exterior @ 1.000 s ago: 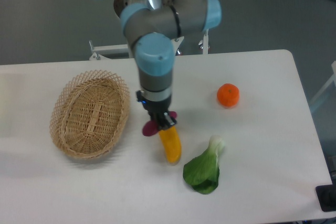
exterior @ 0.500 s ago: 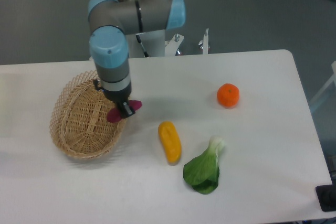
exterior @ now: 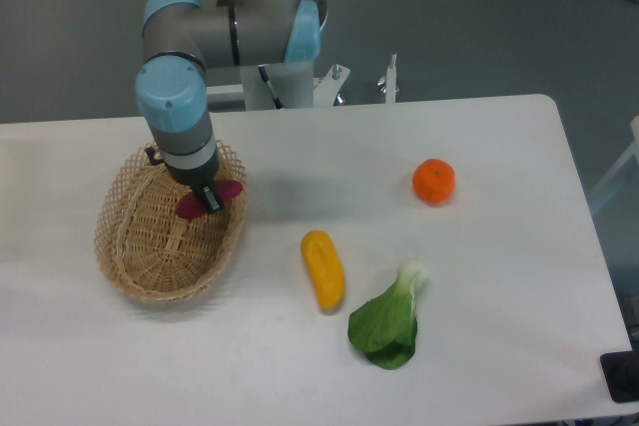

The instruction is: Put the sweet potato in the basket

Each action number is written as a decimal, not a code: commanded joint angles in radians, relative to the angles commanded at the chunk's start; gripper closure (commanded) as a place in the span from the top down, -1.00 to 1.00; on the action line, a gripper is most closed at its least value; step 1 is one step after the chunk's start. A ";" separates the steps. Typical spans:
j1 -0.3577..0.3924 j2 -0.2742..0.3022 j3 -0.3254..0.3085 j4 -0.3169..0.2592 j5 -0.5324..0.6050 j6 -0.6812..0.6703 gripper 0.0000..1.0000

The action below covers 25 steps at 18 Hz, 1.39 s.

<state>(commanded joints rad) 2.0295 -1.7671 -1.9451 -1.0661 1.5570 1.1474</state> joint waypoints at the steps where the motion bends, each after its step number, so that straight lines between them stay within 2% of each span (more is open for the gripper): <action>1: -0.006 -0.002 0.000 -0.002 0.000 0.000 0.03; 2: -0.006 -0.002 -0.002 -0.002 0.000 0.000 0.18; 5: -0.006 -0.002 0.000 0.000 0.002 0.002 0.98; 9: 0.000 -0.006 0.037 0.005 0.005 0.005 1.00; 10: 0.033 -0.008 0.067 0.003 0.005 0.008 1.00; 11: 0.102 -0.024 0.124 0.003 0.000 0.015 1.00; 13: 0.161 -0.054 0.182 0.005 0.000 0.018 1.00; 19: 0.250 -0.153 0.322 0.037 -0.002 0.031 1.00; 25: 0.346 -0.207 0.409 0.035 -0.008 0.095 1.00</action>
<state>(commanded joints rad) 2.3760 -1.9741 -1.5357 -1.0308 1.5494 1.2424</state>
